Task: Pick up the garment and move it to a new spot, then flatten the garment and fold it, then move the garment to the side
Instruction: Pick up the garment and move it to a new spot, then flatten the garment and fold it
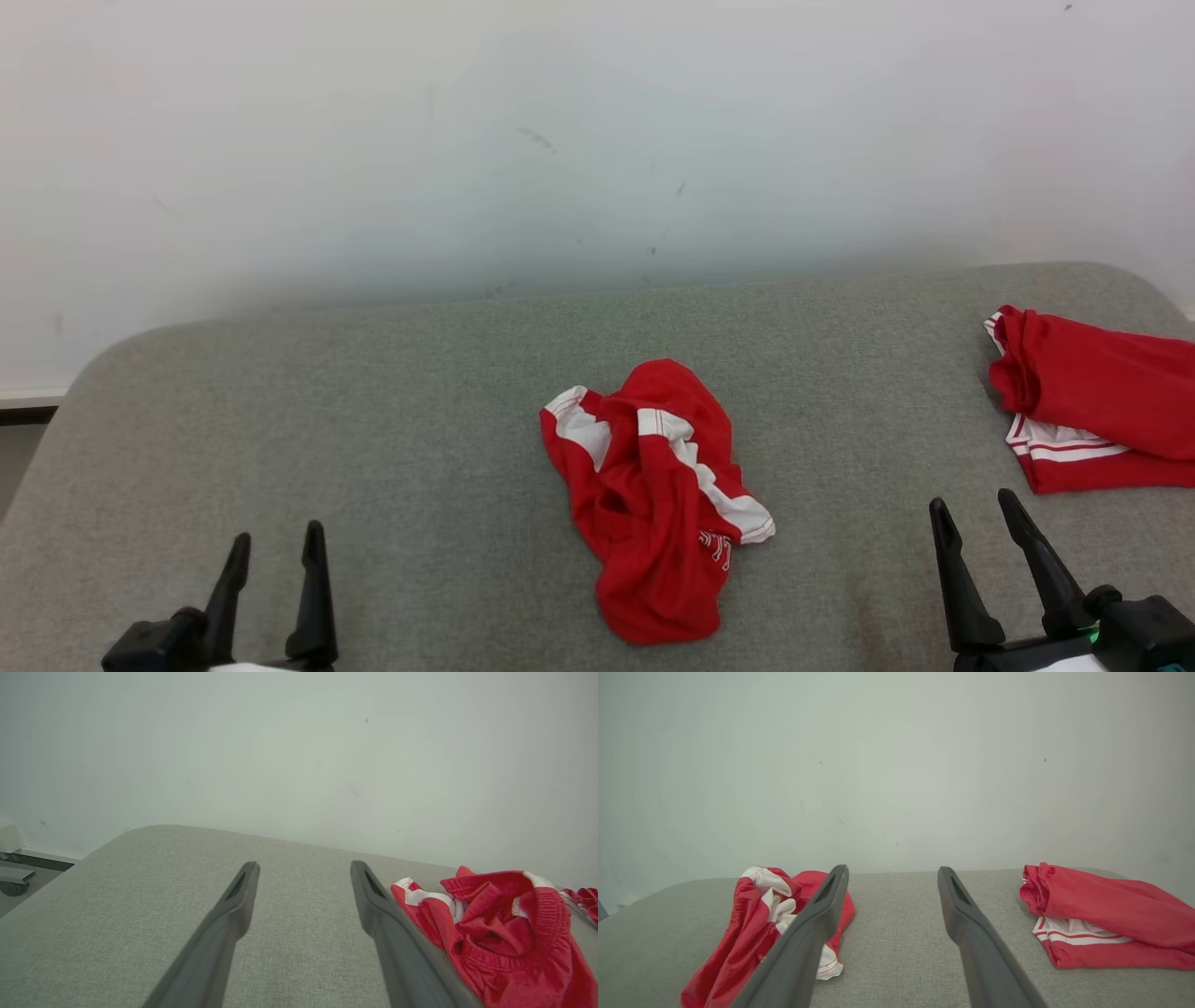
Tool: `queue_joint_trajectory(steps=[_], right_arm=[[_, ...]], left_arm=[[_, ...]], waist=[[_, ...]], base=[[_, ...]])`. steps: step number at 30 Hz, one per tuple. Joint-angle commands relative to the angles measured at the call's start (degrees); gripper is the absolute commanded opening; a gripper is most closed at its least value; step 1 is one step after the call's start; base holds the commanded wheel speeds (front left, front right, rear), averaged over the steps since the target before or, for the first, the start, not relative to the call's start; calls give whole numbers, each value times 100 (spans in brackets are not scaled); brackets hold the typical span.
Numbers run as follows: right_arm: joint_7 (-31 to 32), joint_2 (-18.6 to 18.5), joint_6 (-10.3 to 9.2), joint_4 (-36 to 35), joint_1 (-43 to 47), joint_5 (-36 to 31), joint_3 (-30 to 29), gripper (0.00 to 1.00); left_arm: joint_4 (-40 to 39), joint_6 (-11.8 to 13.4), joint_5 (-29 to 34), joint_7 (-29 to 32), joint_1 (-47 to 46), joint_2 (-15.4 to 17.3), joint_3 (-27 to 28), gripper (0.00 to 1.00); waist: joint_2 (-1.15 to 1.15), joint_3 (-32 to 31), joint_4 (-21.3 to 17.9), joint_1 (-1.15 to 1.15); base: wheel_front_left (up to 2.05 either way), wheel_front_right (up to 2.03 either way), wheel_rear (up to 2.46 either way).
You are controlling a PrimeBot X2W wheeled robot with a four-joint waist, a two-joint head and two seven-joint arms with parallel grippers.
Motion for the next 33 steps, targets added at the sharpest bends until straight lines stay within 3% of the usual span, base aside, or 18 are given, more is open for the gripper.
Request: queue_joint_trajectory(steps=[1, 13, 33], right_arm=[[-15, -45, -12, 22, 3, -46, 7, 100], [-15, -101, -12, 73, -99, -41, 67, 100], [-15, -109, -12, 95, -114, -9, 104, 100]], left_arm=[[-3, -99, 154, -9, 55, -77, 98, 100], [172, -564, 625, -10, -36, -521, 508, 100], [486, -888, 998, -10, -159, -820, 814, 100]], waist=[[0, -3, -3, 0], [0, -31, -24, 0], [0, -83, -88, 0]], base=[[0, 0, 0], [0, 0, 0], [0, 0, 0]])
